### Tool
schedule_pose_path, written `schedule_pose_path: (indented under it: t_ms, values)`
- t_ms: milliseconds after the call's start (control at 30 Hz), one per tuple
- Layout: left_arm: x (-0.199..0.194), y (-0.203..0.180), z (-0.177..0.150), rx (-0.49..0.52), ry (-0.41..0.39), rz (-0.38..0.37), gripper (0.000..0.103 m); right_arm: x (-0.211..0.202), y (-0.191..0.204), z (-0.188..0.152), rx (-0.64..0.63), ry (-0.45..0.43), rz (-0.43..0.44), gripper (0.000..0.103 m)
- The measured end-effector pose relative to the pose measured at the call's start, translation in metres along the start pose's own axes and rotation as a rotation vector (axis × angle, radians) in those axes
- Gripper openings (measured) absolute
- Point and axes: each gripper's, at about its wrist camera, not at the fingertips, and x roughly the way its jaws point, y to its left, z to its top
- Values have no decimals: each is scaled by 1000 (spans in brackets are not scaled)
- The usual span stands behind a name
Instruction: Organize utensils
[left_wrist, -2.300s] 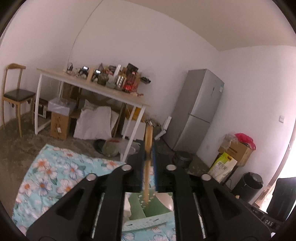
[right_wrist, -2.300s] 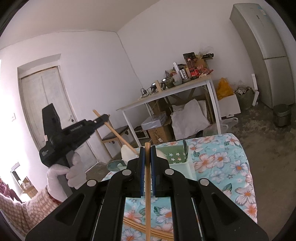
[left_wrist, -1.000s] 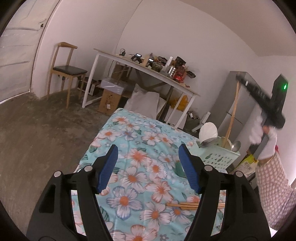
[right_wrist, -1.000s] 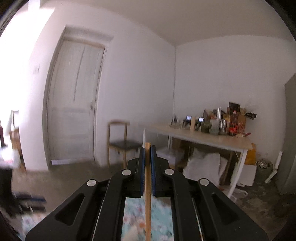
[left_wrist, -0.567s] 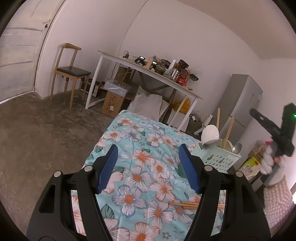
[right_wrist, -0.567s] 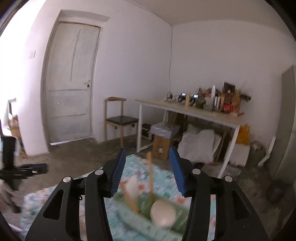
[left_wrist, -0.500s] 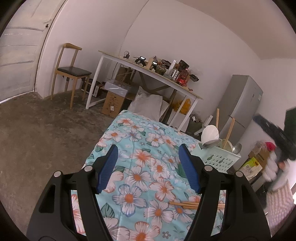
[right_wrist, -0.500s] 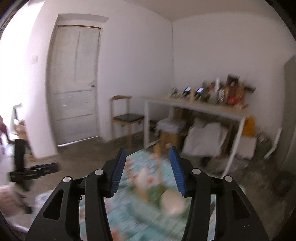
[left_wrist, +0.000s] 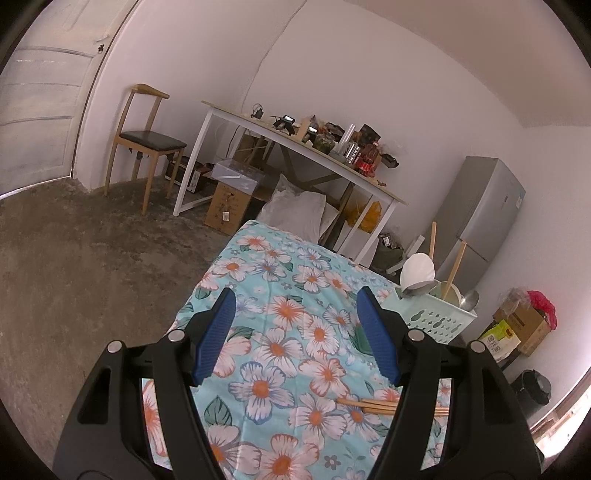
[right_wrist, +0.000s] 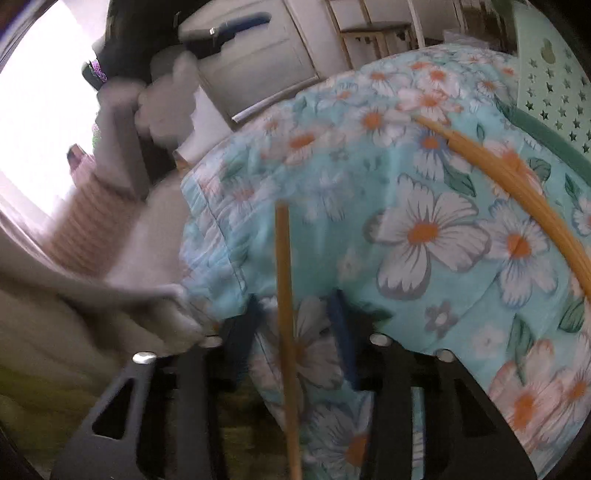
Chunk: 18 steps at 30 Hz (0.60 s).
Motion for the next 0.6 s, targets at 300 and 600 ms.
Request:
schedule_pose_path:
  t_ms: [300,600]
  values:
    - [-8,0,1,7,1,-7,64,-24,-27,11,117,-94,-37,7]
    - [6,-20,-17,10,110,-36,64,-95,-96,22,367,-366,-182,7]
